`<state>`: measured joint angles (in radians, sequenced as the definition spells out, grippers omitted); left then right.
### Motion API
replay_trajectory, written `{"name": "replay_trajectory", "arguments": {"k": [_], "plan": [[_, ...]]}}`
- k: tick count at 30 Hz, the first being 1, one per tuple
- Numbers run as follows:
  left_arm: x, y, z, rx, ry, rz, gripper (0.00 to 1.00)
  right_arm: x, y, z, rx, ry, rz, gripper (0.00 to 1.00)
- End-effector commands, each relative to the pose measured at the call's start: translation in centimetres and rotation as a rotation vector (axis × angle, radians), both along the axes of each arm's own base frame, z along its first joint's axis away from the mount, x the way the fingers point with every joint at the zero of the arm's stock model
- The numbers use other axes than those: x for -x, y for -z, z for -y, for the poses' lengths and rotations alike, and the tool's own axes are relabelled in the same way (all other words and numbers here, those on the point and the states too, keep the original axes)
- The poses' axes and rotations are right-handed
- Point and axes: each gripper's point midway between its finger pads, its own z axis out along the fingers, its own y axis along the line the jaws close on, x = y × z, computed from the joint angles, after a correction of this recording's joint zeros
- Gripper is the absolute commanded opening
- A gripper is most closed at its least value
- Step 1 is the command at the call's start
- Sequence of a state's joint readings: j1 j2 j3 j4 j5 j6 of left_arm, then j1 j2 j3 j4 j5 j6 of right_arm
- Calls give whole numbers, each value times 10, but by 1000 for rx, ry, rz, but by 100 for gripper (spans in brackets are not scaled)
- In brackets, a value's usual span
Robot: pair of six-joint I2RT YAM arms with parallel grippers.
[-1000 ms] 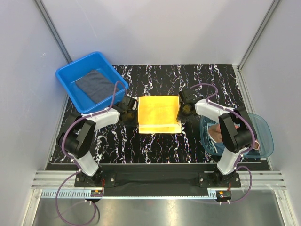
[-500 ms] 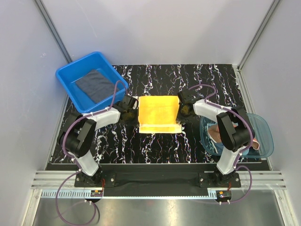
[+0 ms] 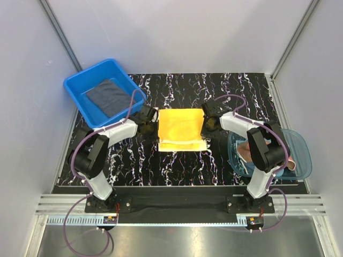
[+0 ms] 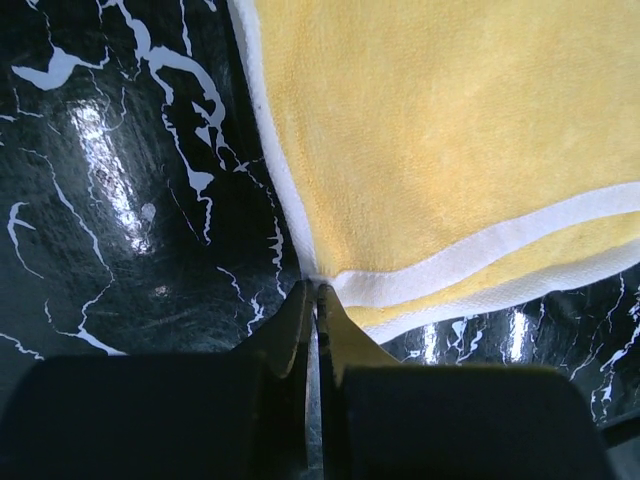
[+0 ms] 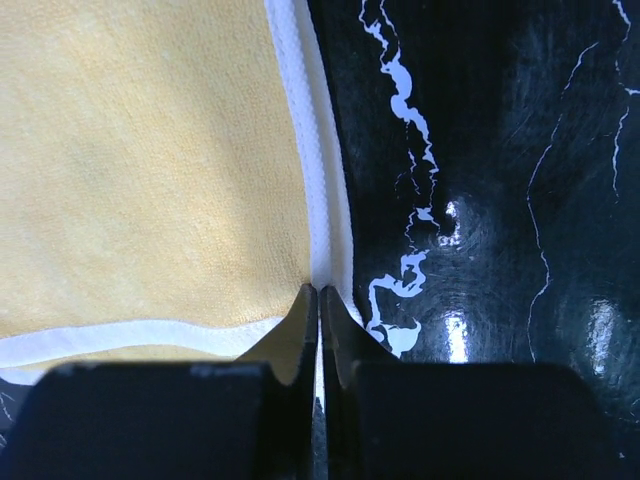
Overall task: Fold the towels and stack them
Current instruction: Fold the towel
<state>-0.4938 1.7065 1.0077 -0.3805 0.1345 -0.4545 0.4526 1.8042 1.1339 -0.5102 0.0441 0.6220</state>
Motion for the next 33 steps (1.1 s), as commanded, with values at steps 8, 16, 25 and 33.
{"name": "replay_trajectory", "arguments": {"k": [8,16,25,33], "plan": [[-8,-34,6,34,-11,41,0,-15,-36,-6,-1,-23,83,0],[-13,-63,11,59,-3,72,0,-19,-49,-7,22,-72,88,3],[-10,-62,15,76,8,58,0,-10,-27,-10,6,-93,30,13],[-10,-58,16,80,11,52,0,-12,-20,-16,-13,-119,23,0]]}}
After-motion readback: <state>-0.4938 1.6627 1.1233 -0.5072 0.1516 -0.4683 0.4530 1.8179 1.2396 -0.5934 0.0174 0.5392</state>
